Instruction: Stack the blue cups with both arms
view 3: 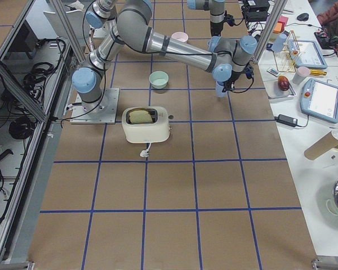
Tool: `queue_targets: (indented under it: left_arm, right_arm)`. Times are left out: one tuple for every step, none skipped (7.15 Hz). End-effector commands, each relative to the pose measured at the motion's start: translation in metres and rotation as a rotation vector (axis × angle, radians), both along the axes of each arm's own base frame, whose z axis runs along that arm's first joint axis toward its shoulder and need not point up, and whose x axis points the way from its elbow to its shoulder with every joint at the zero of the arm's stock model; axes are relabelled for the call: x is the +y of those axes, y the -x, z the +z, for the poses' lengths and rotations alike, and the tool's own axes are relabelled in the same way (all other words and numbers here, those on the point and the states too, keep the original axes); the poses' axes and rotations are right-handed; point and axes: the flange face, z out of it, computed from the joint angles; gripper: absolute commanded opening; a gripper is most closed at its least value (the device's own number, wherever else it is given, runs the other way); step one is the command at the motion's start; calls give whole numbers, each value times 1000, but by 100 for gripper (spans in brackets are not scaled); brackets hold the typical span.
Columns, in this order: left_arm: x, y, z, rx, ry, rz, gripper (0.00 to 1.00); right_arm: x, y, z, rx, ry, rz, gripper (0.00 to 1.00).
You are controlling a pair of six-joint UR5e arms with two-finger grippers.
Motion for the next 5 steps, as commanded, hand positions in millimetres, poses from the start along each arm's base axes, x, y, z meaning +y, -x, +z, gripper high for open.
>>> queue_targets:
  left_arm:
    - [-2, 5, -18, 6, -16, -12, 0]
    - [2, 12, -17, 4, -20, -29, 0]
    - [2, 12, -16, 5, -17, -29, 0]
    - [3, 14, -15, 13, -16, -32, 0]
    - [3, 14, -15, 16, -16, -32, 0]
  right_arm:
    - [20, -3, 56, 4, 17, -1, 0]
    - [38, -8, 91, -1, 16, 0, 0]
    - [43, -13, 101, -1, 23, -1, 0]
    - [44, -18, 105, -1, 30, 1, 0]
    - [43, -19, 101, -2, 24, 3, 0]
